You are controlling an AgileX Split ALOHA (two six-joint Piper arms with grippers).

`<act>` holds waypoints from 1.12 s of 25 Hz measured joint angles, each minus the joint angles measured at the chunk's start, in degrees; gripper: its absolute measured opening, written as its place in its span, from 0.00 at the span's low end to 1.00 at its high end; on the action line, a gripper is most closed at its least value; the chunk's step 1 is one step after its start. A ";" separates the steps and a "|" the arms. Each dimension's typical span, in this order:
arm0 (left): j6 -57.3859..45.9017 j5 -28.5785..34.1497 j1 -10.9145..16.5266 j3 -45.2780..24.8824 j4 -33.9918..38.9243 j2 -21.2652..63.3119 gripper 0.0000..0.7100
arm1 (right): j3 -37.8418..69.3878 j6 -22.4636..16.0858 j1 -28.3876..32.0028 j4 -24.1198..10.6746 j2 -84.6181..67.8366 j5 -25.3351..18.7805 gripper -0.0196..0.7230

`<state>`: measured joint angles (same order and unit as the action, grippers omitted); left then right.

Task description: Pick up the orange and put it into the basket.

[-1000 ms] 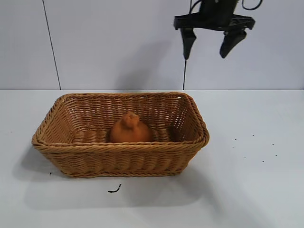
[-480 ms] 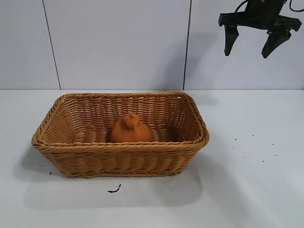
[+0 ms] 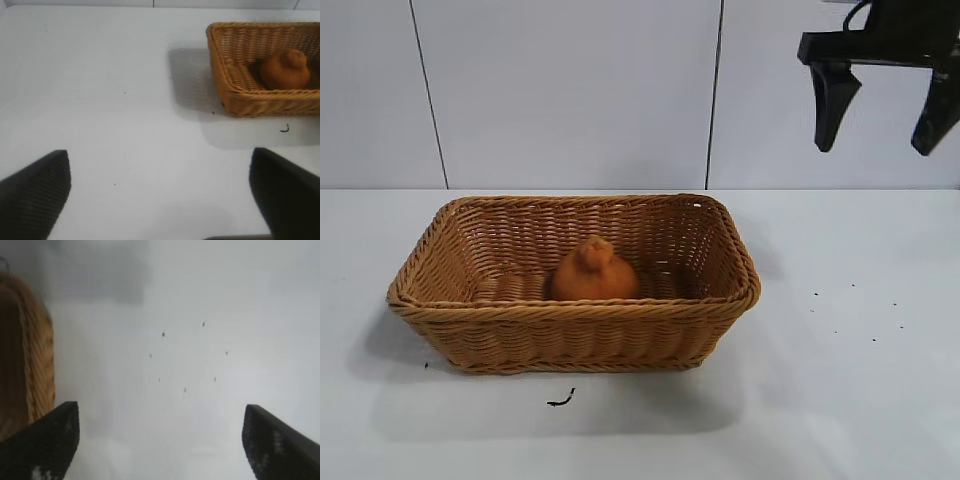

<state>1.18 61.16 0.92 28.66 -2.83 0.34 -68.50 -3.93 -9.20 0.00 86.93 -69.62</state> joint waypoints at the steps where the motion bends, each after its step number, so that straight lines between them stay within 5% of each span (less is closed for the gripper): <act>1: 0.00 0.00 0.00 0.00 0.00 0.00 0.98 | 3.14 0.25 0.00 0.00 -3.11 0.00 0.85; 5: 0.00 0.00 0.00 0.00 0.00 0.00 0.98 | 14.60 1.34 0.00 0.36 -15.68 1.41 0.85; 14: 0.00 0.00 0.00 0.00 0.00 0.00 0.98 | 34.02 2.99 0.00 0.53 -42.22 11.98 0.85; 28: 0.00 0.00 0.00 0.00 0.00 0.00 0.98 | 39.55 3.00 1.04 1.18 -69.05 11.99 0.85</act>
<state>1.18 61.16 0.92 28.66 -2.83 0.34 -28.95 -0.92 -8.17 1.18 17.88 -57.63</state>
